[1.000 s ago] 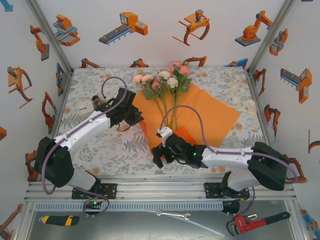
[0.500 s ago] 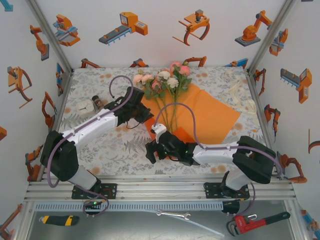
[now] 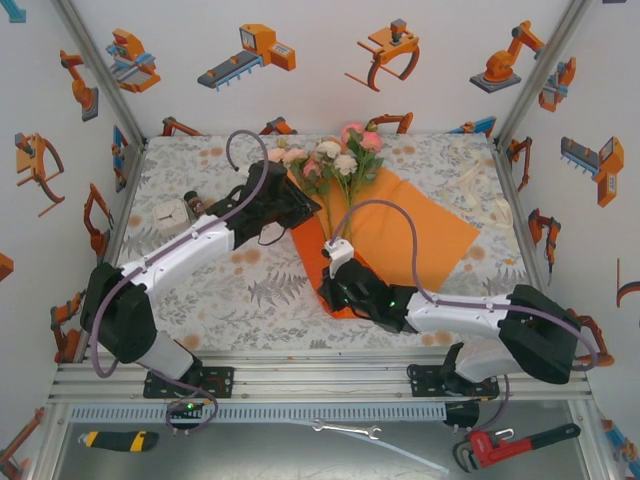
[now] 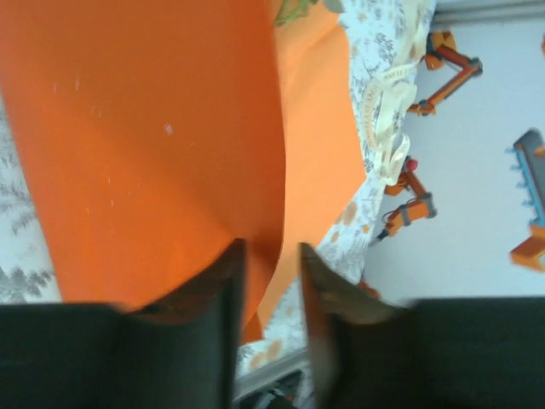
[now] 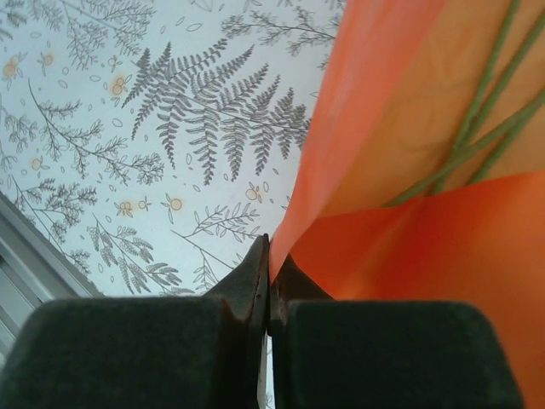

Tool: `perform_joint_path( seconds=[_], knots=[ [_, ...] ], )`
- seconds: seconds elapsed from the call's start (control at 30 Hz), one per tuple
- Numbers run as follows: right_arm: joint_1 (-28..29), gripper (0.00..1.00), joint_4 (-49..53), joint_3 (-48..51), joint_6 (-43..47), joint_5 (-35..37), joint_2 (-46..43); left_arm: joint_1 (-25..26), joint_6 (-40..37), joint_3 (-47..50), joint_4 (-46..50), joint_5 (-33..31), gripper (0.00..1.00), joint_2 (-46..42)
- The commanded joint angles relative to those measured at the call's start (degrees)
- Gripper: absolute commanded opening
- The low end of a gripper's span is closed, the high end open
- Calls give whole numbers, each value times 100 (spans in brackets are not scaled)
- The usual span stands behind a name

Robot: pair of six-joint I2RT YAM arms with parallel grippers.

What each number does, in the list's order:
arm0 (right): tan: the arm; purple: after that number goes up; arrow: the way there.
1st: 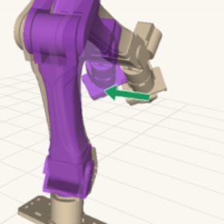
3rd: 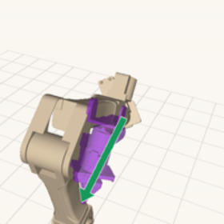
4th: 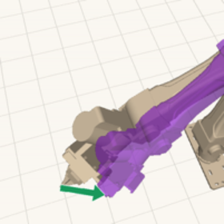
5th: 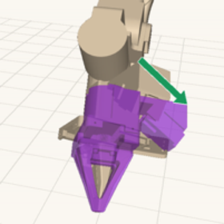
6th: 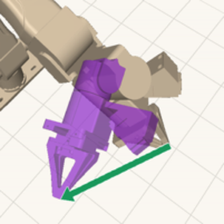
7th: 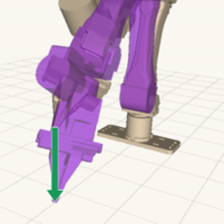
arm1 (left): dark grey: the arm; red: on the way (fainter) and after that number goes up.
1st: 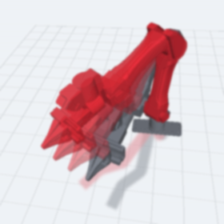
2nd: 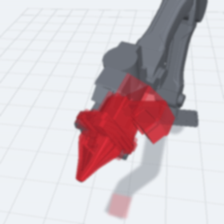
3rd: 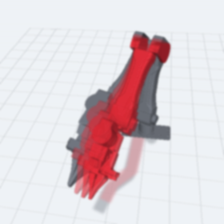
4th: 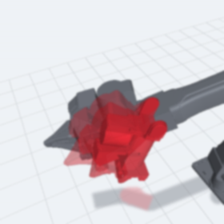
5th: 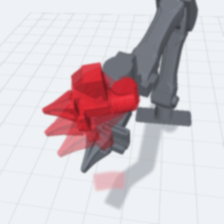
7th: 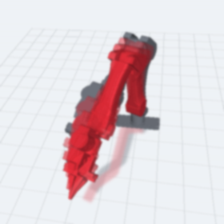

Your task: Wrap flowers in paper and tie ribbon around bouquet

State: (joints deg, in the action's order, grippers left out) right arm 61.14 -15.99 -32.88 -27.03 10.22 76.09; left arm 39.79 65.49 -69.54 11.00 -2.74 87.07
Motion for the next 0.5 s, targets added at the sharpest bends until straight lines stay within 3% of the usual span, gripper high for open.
perform_joint_path(
  seconds=[0.0,0.07,0.17,0.33,0.47],
  knots=[
    [-139,0,-12,226,-26,263,-278,28,-1122,84,-411,-362,51,-525],
    [-263,0,74,344,-94,282,-376,21,-1476,339,-491,-686,62,-830],
    [-401,0,213,527,-172,337,-570,24,-1845,648,-387,-1173,69,-1202],
    [-715,5,521,647,-232,410,-741,11,-2058,1027,-125,-1709,71,-1339],
    [-900,13,738,656,-366,386,-612,11,-2104,1171,-242,-1547,71,-1055]
  ],
)
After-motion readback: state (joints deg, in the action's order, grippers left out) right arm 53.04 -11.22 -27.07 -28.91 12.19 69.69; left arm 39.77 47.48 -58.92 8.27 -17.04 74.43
